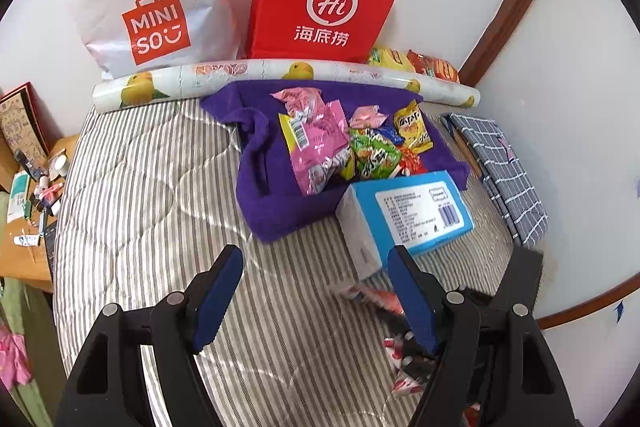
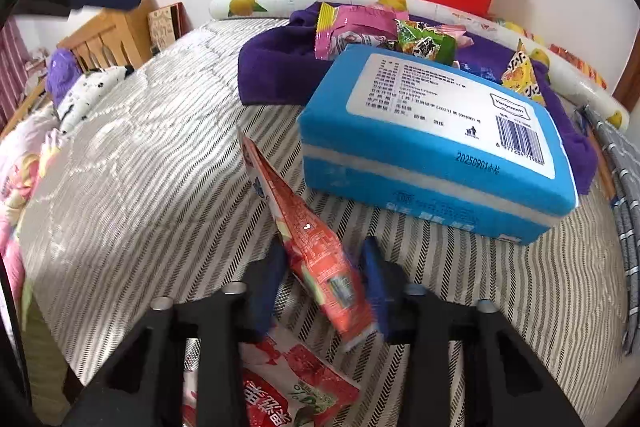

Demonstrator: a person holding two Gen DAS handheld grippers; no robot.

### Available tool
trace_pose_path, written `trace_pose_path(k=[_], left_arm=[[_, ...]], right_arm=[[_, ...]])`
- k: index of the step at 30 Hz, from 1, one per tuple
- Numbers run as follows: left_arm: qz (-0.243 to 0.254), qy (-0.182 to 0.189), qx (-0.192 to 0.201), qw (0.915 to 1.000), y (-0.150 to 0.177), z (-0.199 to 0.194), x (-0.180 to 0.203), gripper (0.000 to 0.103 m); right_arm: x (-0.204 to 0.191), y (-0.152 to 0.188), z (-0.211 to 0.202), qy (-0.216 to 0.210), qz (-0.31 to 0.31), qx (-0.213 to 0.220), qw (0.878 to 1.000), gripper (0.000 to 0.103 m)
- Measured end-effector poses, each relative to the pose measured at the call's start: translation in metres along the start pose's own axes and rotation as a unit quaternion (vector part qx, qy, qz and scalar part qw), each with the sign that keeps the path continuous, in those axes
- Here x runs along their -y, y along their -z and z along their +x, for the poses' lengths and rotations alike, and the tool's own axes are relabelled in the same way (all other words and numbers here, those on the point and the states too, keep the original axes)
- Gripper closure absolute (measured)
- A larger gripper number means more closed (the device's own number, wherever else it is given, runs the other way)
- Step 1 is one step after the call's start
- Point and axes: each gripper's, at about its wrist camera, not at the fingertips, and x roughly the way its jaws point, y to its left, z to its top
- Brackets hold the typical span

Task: Organize snacks
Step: 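Grasp the red-white stick packet with the right tool while the left tool grasps the red-white candy bag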

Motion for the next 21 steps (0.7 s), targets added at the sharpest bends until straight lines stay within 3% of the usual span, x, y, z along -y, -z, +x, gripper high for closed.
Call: trace_pose_path(k=[7,15,21], left_arm=[[0.000,0.003,-0.015,0.9999,0.024,0.008,0.005,0.030],[0.010,0.022,-0.056,0.9981,0.063,0.035,0.029,0.030],[0.009,0.066,-0.101,0.9926,0.092,0.062,0.052,0.031]], right_arm=[[0.022,0.006,-0.046,-0.023,0.033,0.045,0.998,0.071],[0.069,0.036,-0.090,0.036,0.096,0.080,0.992,0.071],[0.118,0.074,-0.104,0.078,0.165,0.079,0.980,0.071]])
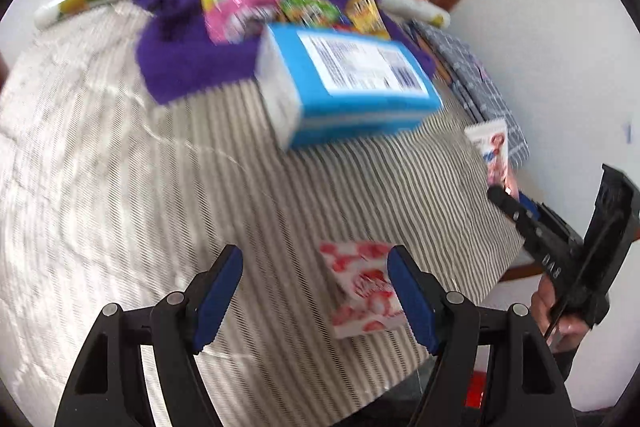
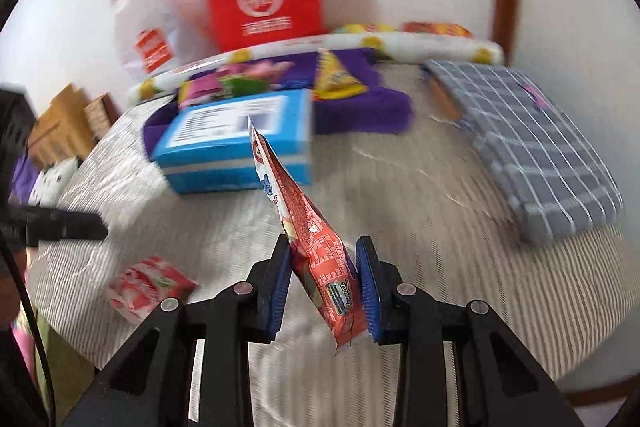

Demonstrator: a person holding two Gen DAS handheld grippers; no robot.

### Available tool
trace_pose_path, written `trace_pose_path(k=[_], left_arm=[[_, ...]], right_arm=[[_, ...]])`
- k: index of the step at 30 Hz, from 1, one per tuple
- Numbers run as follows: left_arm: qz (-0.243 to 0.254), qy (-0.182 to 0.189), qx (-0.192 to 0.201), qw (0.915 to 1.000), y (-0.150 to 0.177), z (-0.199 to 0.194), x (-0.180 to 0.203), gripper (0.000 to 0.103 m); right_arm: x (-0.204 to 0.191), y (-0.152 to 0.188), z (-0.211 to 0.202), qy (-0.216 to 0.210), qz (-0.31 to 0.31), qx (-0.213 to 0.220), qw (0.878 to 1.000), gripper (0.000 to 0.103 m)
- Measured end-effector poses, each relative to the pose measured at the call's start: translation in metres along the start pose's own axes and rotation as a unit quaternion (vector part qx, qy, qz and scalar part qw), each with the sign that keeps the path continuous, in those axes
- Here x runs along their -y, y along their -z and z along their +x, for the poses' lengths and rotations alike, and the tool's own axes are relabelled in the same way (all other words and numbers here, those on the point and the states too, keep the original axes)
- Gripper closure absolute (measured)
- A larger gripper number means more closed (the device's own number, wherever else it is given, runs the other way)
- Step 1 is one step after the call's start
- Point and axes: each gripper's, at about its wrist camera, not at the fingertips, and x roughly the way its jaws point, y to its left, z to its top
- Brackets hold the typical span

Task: Organize snacks
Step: 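Grasp the red-white stick packet with the right tool while the left tool grasps the red-white candy bag, then carry both held snacks up and over onto the purple towel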

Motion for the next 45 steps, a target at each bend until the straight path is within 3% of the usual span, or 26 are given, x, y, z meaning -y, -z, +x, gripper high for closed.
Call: trace_pose_path(k=[4,8,18,23,27,37,45], left_arm=[[0.004,0.025,-0.023,0.9994,0.011,0.017,0.016,0.031],[0.019,0.011,-0.039,0.9990,0.021,0.033,0.034,0.031],[0.089,-0.109,0.002,0.9900,0.038,0.043,0.076,0.030],[0.102,-0.153,0.024,0.9827,0.041,0.045,0.084,0.042],[0.095,-0.142,0.033,0.9848,0.041,0.041,0.081,0.049],[0.045,-0.086,0.036,0.9946,0.027,0.028,0.050,0.050],[0.040,-0.073,0.077,0.9936,0.010,-0.002,0.044,0.050]], right_arm=[[0.025,0.007,-0.003,0.001,0.036,0.002,0.999,0.071],[0.035,0.014,-0.006,-0.005,0.051,0.006,0.999,0.071],[0.031,0.026,-0.002,-0.042,0.052,0.008,0.998,0.071],[0.034,0.030,0.000,-0.046,0.055,0.006,0.997,0.071],[0.037,0.032,-0.002,-0.050,0.062,0.008,0.997,0.071],[0.027,0.027,-0.007,-0.055,0.050,0.014,0.997,0.071],[0.012,0.009,-0.006,-0.052,0.029,0.016,0.998,0.071]])
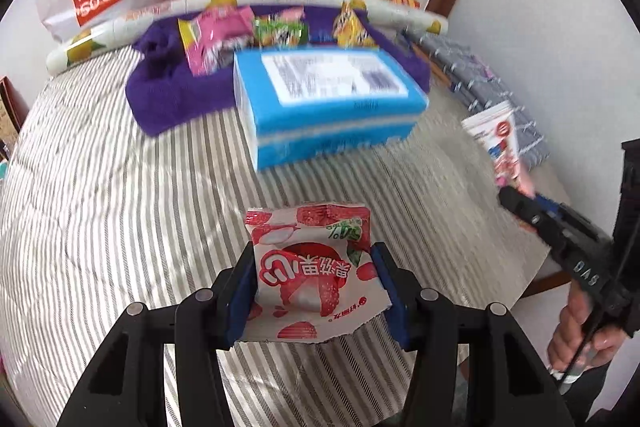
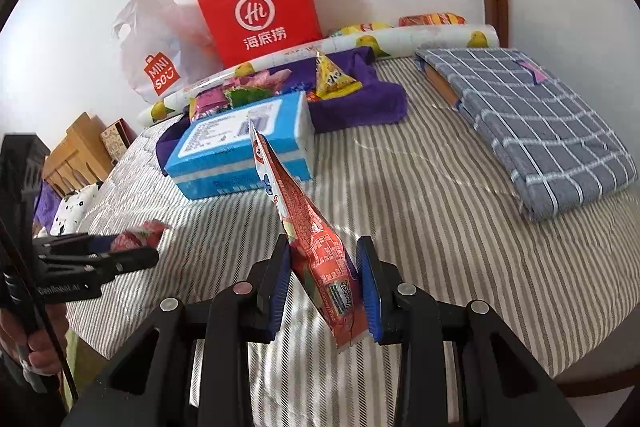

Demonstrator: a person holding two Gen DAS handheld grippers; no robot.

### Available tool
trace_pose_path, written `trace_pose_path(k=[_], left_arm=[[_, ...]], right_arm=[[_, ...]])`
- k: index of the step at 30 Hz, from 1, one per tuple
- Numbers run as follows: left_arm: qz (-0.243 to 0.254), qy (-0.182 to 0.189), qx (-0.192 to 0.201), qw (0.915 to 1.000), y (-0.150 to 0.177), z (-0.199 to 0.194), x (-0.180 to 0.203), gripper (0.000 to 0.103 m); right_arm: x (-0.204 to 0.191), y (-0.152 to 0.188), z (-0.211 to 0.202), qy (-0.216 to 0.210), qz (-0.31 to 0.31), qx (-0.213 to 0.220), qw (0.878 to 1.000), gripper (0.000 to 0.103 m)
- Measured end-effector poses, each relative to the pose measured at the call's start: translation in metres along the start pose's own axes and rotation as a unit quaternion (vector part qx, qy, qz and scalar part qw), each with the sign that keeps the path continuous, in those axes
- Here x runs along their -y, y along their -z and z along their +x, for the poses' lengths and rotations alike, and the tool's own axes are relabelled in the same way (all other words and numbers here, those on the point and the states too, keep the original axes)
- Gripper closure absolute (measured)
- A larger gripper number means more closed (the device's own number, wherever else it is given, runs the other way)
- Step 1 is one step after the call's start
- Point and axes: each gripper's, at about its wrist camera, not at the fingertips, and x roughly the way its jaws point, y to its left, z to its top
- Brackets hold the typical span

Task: Organize snacks
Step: 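Carry both held snacks up and over onto the purple towel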

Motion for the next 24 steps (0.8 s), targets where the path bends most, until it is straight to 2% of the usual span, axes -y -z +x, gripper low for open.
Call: trace_pose_path(k=[9,24], left_arm=[[-0.009,0.021,0.031,0.9993,-0.051,-0.014,-0.009,0.050],[-0.029,0.016,0.076,0.9966,-0.149,-0.030,-0.047,0.050]], right_arm=[[-0.032,-0.044,0.003,-0.008,-0.043,0.015,0.999,0.071],[-0.052,-0.151,0.033,-0.011,-0.056,0.045,0.997,0.071]])
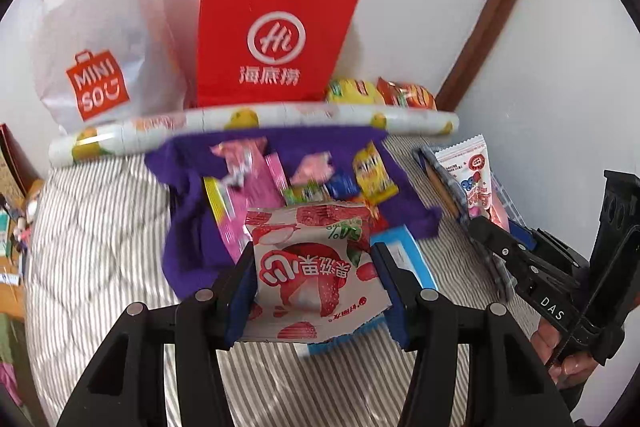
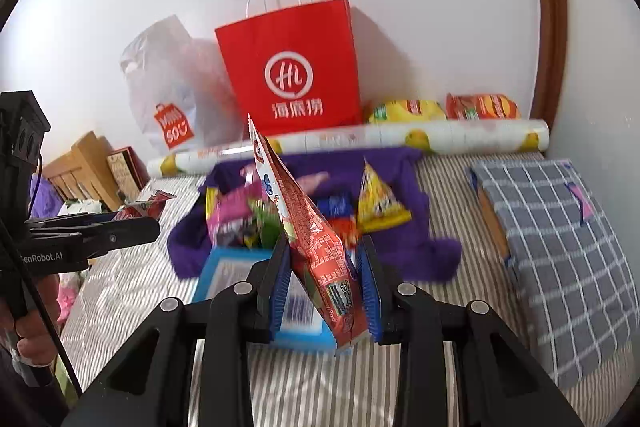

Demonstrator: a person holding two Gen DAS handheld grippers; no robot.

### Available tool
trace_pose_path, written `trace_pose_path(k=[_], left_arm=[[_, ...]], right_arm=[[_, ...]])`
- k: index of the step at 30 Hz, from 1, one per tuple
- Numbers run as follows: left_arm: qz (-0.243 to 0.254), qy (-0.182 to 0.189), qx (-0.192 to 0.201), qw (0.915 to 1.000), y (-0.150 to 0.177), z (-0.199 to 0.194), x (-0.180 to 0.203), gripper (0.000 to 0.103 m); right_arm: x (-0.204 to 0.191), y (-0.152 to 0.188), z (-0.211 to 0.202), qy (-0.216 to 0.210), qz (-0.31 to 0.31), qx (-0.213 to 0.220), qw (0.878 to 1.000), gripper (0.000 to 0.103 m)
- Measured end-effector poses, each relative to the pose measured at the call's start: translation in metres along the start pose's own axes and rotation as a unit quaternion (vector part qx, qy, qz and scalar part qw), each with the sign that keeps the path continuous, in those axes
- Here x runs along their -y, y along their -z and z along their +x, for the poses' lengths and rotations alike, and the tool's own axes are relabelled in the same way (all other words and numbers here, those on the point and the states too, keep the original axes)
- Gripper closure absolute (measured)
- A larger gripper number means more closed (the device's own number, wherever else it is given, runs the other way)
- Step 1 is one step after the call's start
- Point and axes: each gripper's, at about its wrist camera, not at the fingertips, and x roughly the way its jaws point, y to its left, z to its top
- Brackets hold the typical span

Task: Organize snacks
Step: 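Carry both held snacks up and over onto the purple towel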

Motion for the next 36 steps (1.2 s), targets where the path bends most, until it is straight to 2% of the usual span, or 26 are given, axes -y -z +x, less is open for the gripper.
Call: trace_pose_path(k=[9,14,18,22,26,30,36], left_arm=[[-0.009,0.010,0.022,0.9997,-0.059,0.002,-0.010,0.050],[-0.017,0.023,0.036,0.9990,-0.083,0.005,-0.011,0.050],[-0.015,0.014,0.043,0.9989,-0.093,0.018,-0.014,0.050],[-0.040,0.024,0.029,0.9985,-0.099,0.039,-0.028,0.050],[-0.050,0.015,0.031,0.9982,-0.100,0.053,-0.042,0.050],[-0.063,0.004,0.009,0.9980,-0.098,0.072,-0.058,0.050],[-0.070,0.003,0.004,0.9975,-0.097,0.075,-0.068,0.050]], right_arm=[[-0.003,-0.049,0.027,-0.002,0.002,0.024,1.000,0.071],[-0.006,-0.070,0.045,-0.010,0.005,0.031,0.999,0.071],[-0.007,-0.083,0.064,-0.012,0.007,0.032,0.999,0.071],[-0.002,-0.082,0.086,-0.009,0.011,0.024,1.000,0.071],[0.006,-0.072,0.109,-0.012,0.011,0.012,1.000,0.071],[0.009,-0.058,0.130,-0.011,0.007,-0.002,1.000,0.071],[0.017,-0.043,0.145,-0.013,0.019,-0.028,0.999,0.071]])
